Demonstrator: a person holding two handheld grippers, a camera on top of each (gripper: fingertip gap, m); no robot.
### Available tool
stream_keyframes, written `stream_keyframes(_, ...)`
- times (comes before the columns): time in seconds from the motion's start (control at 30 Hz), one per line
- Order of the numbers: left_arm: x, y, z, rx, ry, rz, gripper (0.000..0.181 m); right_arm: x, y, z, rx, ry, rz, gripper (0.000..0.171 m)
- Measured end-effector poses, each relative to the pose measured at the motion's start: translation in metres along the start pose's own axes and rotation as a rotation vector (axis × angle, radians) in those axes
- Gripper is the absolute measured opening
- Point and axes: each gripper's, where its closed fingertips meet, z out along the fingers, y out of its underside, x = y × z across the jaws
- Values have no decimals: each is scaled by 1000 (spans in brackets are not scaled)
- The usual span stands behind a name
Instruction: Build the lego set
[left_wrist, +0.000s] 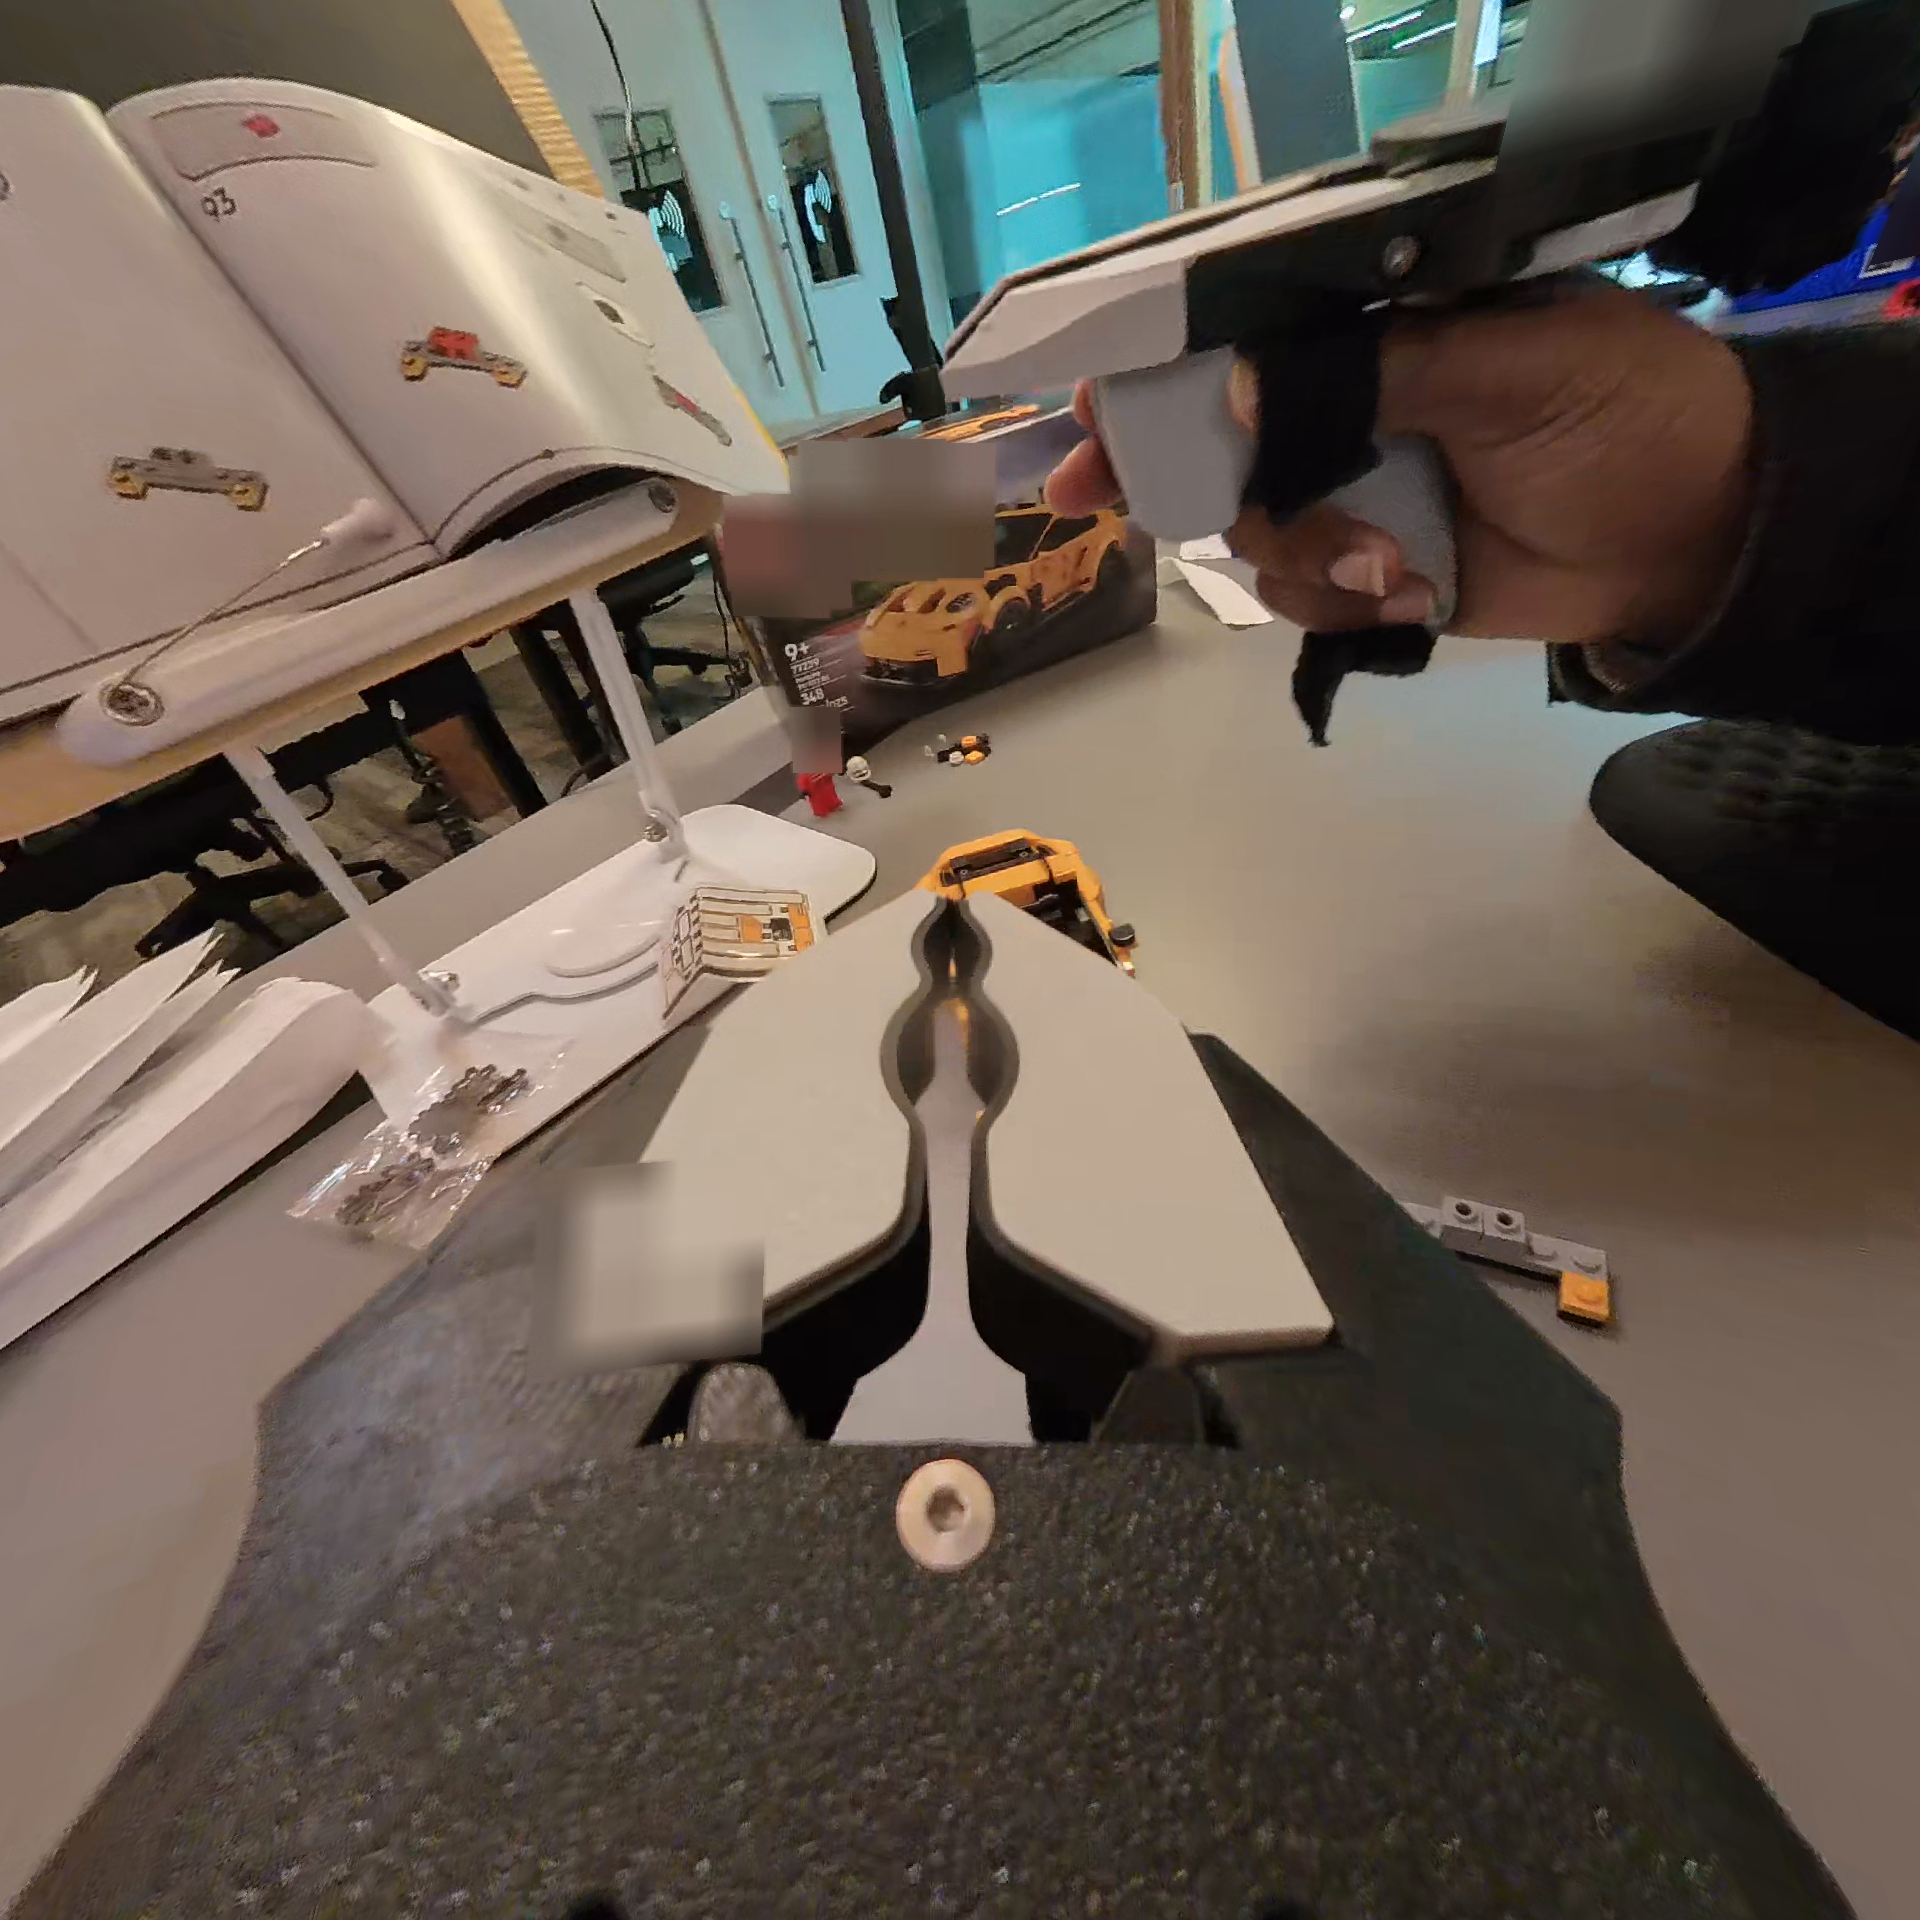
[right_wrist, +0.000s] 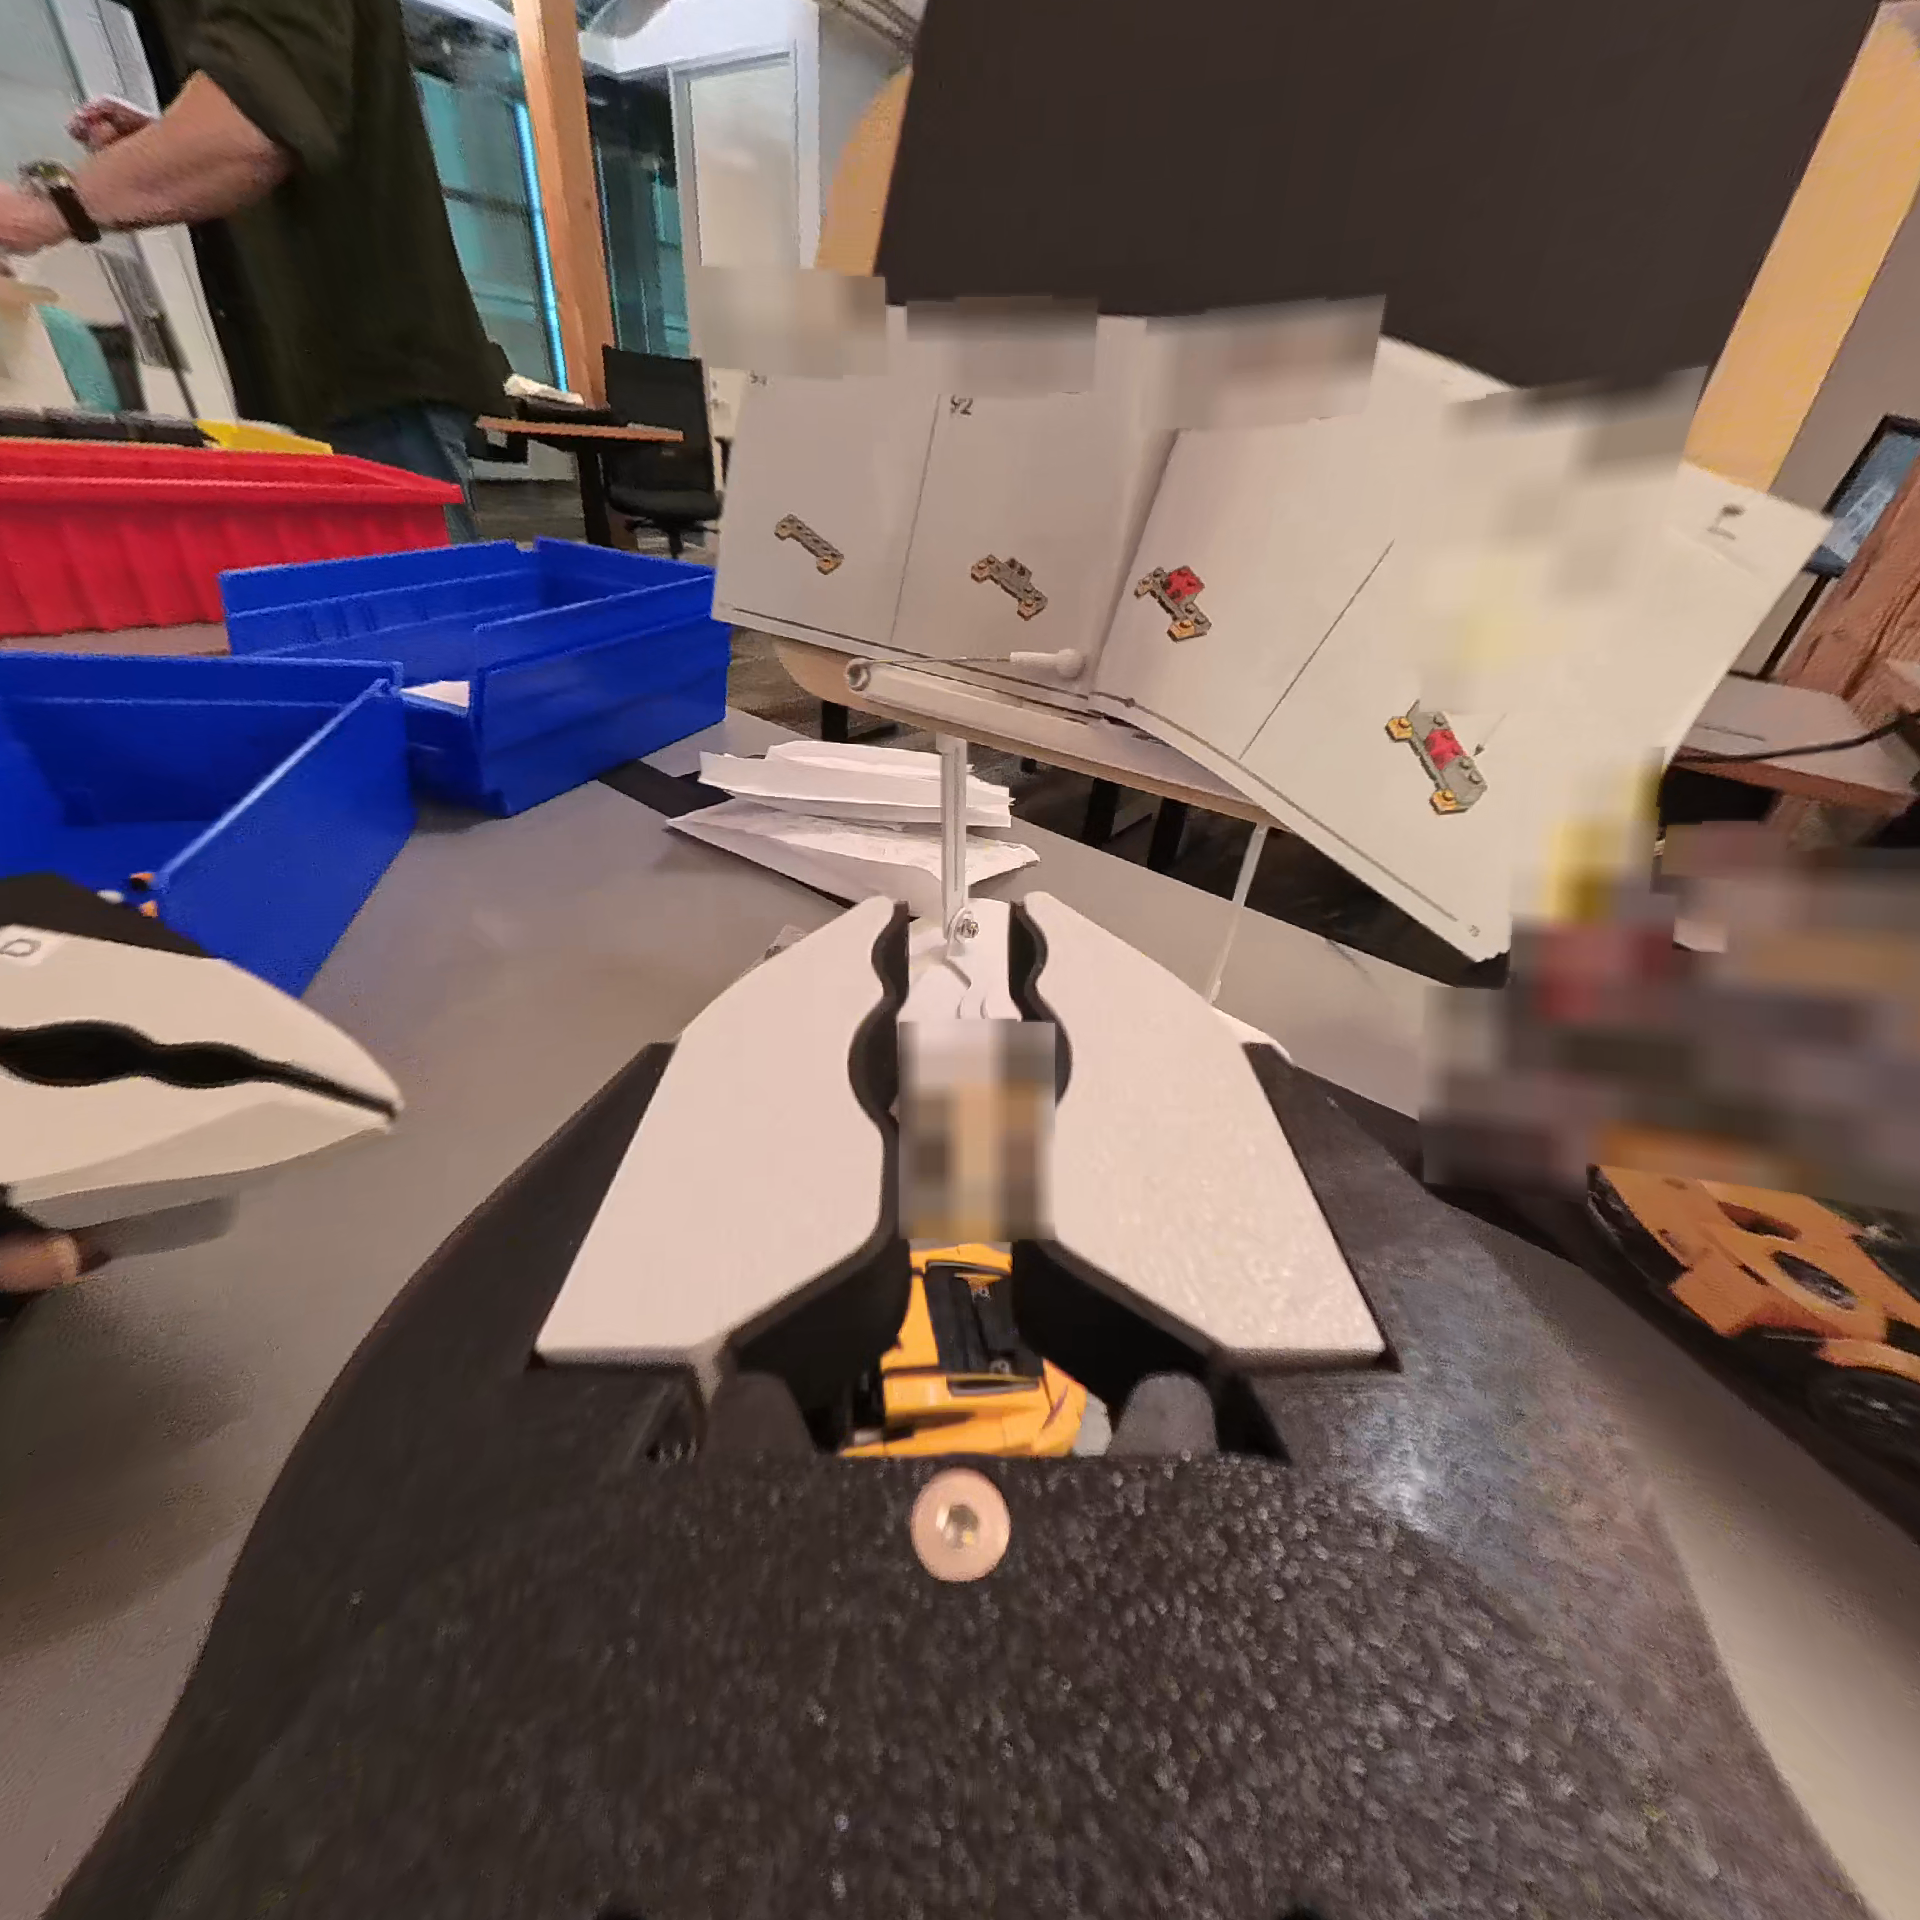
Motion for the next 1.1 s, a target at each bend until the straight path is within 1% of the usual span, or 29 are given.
stream_keyframes(0.1,-5,1,0,-3,-16,-16,0,10,23,9,13,25,11,16)
stream_keyframes(0.23,-12,5,0,-15,-22,-61,0,19,47,8,0,40,4,14)
stream_keyframes(0.4,-25,5,-3,-9,-44,-127,0,28,51,5,6,63,0,14)
stream_keyframes(0.67,-50,2,-12,29,-89,-208,0,20,56,6,-12,30,-8,14)
stream_keyframes(0.93,-65,0,-17,58,-152,-150,0,17,57,6,-14,6,31,14)
stream_keyframes(1.1,-69,4,-17,47,-150,-155,0,14,59,6,-23,-7,27,14)
